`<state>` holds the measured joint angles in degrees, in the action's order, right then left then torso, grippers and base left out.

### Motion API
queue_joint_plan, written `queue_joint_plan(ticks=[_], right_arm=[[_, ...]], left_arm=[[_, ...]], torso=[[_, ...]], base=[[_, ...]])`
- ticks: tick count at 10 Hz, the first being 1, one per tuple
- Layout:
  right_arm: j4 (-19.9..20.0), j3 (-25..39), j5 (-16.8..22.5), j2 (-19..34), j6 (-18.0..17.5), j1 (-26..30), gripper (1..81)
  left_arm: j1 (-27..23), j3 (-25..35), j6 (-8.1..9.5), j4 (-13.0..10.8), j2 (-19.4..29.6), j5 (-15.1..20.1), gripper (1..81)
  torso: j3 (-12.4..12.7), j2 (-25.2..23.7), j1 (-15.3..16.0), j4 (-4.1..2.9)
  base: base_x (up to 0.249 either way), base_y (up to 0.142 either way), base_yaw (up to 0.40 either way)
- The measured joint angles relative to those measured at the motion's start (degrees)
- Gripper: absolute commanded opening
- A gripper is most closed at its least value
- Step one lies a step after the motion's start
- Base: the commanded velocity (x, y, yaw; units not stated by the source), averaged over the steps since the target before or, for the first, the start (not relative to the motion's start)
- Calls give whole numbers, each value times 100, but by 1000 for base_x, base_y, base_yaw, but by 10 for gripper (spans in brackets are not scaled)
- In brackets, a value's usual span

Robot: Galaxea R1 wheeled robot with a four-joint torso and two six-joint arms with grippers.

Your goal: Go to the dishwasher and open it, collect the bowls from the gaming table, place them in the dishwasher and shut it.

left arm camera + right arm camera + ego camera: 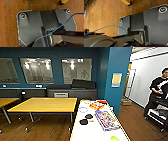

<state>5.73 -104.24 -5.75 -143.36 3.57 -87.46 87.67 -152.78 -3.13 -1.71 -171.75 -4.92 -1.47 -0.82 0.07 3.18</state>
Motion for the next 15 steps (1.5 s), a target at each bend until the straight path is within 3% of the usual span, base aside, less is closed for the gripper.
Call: queue_joint_plan(ticks=[6,9,13,15], right_arm=[[345,2276,-574,2423,-71,418,811],[700,3056,-691,3106,-107,1050,811],[1196,3617,-669,3879,-110,2118,811],[1456,3790,-463,4088,-110,2721,811]], left_arm=[[0,0,2,2,4,-9,811],[-22,0,0,2,4,-6,811],[-176,0,5,2,2,-78,811],[-193,0,5,2,4,-83,811]], torso=[[-54,0,-2,0],[-544,0,-5,0],[-1309,7,0,0],[-1464,9,4,0]], base=[[0,0,0],[0,0,0],[0,0,0],[0,0,0]])
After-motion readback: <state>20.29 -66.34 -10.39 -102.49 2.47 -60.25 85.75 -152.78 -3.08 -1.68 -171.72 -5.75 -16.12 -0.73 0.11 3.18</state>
